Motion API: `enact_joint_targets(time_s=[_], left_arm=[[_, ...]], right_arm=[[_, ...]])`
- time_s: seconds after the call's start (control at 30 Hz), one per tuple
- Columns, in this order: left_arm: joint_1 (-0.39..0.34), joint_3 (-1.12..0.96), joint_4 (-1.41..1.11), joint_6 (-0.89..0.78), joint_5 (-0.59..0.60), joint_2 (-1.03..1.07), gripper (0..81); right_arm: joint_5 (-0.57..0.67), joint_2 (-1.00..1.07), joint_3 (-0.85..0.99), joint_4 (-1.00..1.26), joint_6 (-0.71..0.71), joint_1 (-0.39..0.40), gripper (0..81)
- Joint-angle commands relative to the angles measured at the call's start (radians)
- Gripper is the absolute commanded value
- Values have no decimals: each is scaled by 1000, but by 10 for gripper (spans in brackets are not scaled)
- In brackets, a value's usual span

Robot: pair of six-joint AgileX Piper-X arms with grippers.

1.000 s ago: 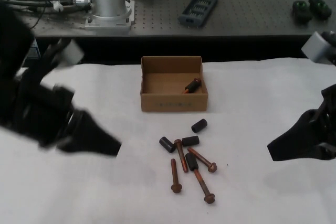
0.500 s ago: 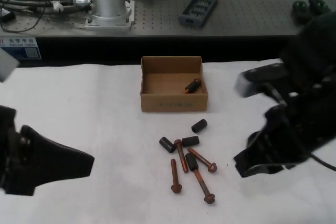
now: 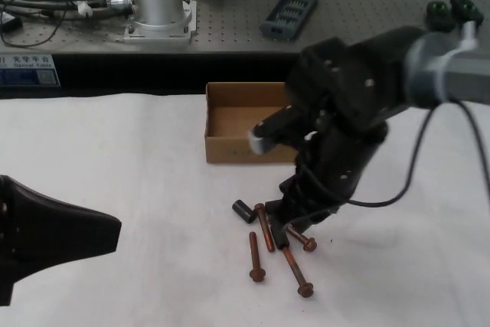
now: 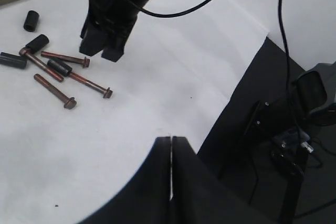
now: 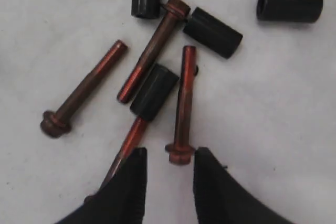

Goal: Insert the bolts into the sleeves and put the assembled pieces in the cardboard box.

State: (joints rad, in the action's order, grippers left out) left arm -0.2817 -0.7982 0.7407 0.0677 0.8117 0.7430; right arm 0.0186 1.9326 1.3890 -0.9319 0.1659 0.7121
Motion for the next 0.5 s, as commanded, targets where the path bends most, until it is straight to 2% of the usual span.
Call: enact_joint_targets(time_s=[0.0, 0.47], left_arm=[[2, -3, -1, -5, 2, -7, 7], [2, -3, -1, 0, 2, -7, 7]], right_arm=[[-2, 8, 18, -7, 15, 2, 232], [-72, 46, 23, 0, 106, 12, 232]])
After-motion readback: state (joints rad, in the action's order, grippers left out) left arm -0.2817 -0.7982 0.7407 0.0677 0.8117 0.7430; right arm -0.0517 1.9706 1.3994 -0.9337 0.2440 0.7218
